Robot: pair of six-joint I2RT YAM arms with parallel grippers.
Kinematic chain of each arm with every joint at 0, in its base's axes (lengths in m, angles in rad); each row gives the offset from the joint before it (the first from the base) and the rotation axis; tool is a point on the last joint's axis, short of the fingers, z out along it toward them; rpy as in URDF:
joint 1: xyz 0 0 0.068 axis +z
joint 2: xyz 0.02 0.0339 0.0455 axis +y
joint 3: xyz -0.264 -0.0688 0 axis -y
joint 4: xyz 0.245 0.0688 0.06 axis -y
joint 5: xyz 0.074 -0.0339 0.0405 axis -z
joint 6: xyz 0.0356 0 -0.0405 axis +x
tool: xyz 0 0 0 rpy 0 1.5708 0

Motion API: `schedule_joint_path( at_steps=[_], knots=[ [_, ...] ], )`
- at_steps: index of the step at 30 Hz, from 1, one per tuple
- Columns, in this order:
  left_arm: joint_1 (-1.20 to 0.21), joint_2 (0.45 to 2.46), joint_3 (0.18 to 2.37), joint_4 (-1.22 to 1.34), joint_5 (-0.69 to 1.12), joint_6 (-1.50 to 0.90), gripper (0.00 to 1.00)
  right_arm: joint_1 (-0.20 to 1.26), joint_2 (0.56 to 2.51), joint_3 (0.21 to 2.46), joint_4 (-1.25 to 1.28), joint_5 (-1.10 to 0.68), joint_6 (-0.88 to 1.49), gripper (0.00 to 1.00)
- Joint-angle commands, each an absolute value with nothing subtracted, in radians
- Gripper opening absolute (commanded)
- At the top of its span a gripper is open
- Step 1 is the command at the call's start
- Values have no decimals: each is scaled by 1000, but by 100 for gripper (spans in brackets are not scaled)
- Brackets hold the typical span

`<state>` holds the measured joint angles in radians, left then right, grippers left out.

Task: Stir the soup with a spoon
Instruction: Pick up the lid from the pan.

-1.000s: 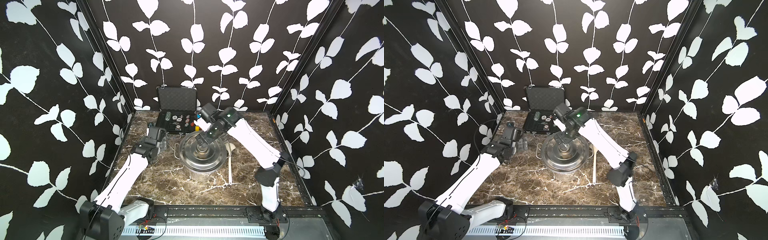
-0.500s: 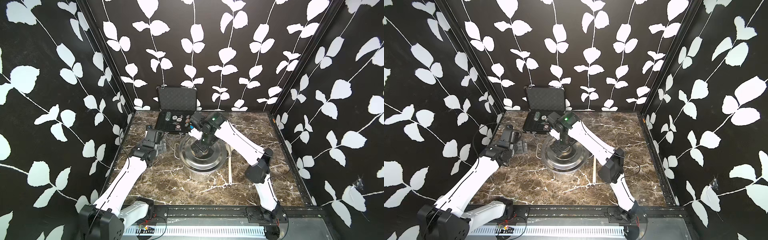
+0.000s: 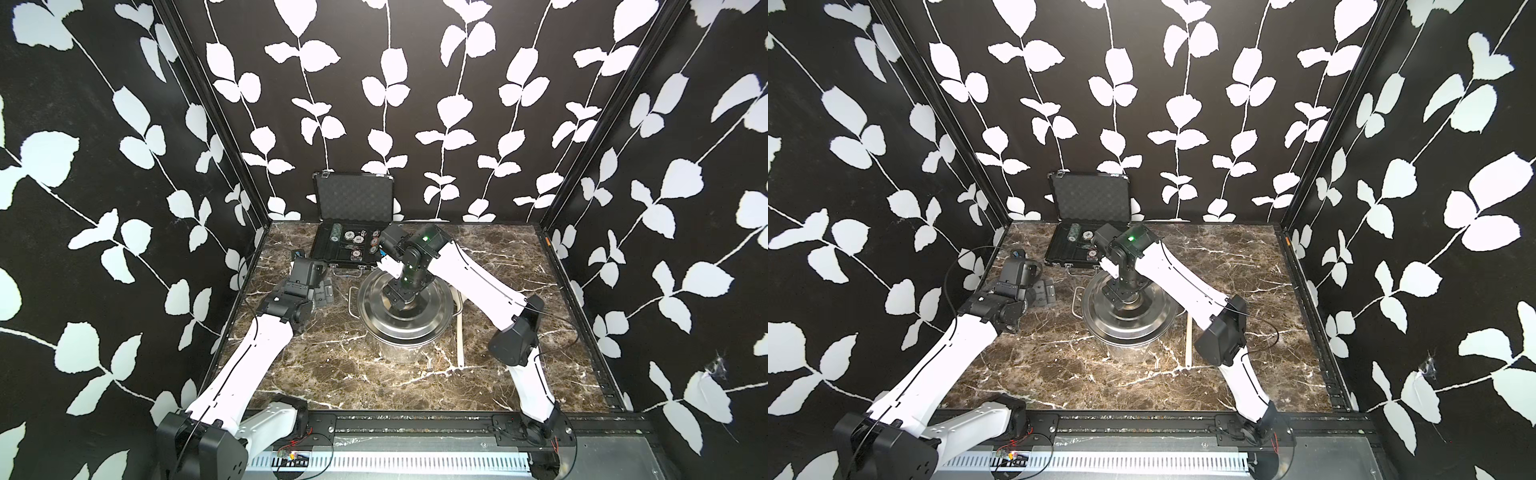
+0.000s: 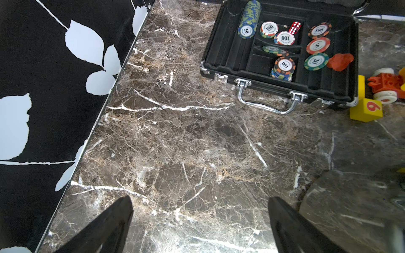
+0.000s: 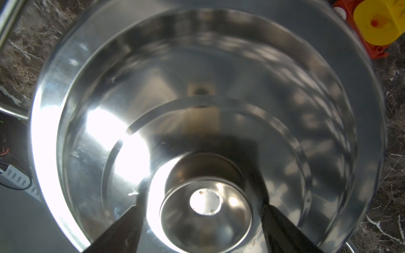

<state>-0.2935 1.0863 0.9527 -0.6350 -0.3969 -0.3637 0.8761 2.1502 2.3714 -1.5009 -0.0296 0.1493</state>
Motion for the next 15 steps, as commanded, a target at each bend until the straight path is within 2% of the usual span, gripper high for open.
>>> schedule_joint_path(
  at_steps=[1, 15],
  knots=[
    [-288, 1070, 940, -620, -389, -371, 99, 876, 2180, 2383, -1560, 12, 153, 80],
    [-288, 1070, 946, -615, -378, -373, 99, 884, 2173, 2374, -1559, 38, 166, 60]
  ],
)
